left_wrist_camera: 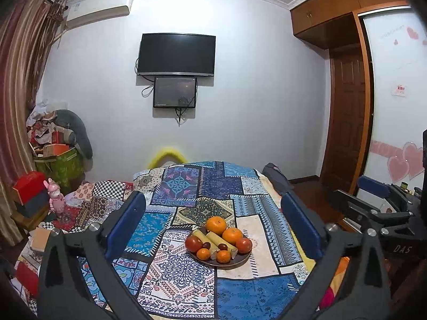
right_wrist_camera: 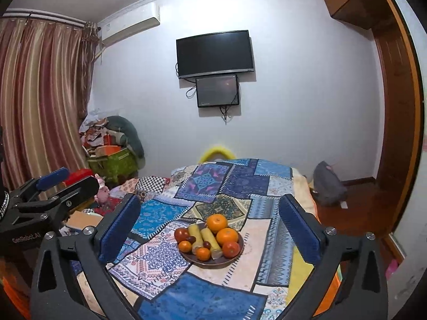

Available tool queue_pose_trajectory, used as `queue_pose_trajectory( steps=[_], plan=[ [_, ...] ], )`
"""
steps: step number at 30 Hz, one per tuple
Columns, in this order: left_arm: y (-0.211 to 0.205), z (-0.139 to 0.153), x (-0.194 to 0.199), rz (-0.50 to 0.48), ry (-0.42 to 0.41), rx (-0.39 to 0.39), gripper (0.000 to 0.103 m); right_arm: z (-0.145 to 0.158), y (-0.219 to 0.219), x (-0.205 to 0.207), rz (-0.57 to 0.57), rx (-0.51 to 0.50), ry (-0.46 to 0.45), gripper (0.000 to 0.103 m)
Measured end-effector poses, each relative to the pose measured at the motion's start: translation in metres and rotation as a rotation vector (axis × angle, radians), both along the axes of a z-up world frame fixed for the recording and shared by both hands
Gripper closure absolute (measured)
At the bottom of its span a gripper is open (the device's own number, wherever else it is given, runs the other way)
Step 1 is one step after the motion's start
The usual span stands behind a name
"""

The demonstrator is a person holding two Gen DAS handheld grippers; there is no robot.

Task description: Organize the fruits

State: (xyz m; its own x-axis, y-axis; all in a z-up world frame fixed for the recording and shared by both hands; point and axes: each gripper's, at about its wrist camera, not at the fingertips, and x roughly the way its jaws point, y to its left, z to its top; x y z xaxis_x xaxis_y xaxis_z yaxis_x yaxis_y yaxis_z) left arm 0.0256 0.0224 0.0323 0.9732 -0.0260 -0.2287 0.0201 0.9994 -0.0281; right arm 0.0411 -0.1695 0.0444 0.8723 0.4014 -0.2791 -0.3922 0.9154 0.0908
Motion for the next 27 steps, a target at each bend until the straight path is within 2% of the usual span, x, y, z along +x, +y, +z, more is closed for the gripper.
queue_pose_trajectory(
  steps=[27],
  plan=[
    [-0.004,0.003,-0.005,-0.005,-0.010,-0.001,0.000,0.006,-0.009,-0.010,-0.009,0.034,-0.017,0.000]
  ],
)
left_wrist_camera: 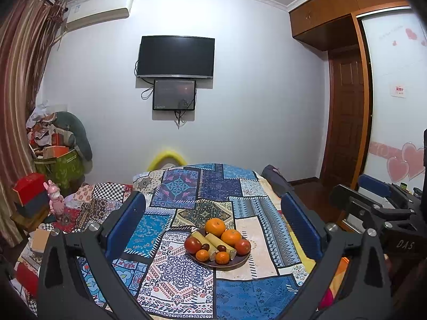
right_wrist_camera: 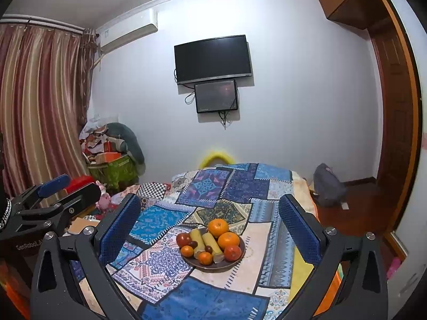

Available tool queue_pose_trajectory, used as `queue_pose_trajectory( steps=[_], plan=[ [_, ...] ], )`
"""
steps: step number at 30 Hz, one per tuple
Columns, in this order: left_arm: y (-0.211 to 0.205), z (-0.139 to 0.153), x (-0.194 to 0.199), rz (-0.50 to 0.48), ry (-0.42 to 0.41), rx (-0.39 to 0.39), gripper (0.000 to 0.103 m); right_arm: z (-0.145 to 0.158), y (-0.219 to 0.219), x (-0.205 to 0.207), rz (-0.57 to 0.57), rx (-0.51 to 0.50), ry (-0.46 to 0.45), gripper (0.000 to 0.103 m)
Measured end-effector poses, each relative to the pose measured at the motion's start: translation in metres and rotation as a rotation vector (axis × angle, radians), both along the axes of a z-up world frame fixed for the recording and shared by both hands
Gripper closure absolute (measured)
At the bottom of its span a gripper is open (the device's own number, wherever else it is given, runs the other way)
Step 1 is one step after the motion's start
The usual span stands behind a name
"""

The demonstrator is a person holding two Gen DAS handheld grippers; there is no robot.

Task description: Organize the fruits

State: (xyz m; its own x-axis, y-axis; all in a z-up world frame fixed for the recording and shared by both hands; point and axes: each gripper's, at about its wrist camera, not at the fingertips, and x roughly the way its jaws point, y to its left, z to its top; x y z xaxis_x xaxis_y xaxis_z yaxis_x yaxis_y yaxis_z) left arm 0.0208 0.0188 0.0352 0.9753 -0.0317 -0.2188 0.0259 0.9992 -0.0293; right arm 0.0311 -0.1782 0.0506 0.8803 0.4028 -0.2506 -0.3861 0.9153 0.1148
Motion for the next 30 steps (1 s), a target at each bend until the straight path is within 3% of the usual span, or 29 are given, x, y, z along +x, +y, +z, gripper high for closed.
queue_pose_trajectory(
  steps=[30],
  plan=[
    [-0.0086,0.0027,-0.0037,-0.043,-0.001,-0.003,0.000,0.0052,-0.0031,-0.0042,-0.019,0.018,-0.027,0.000]
  ],
)
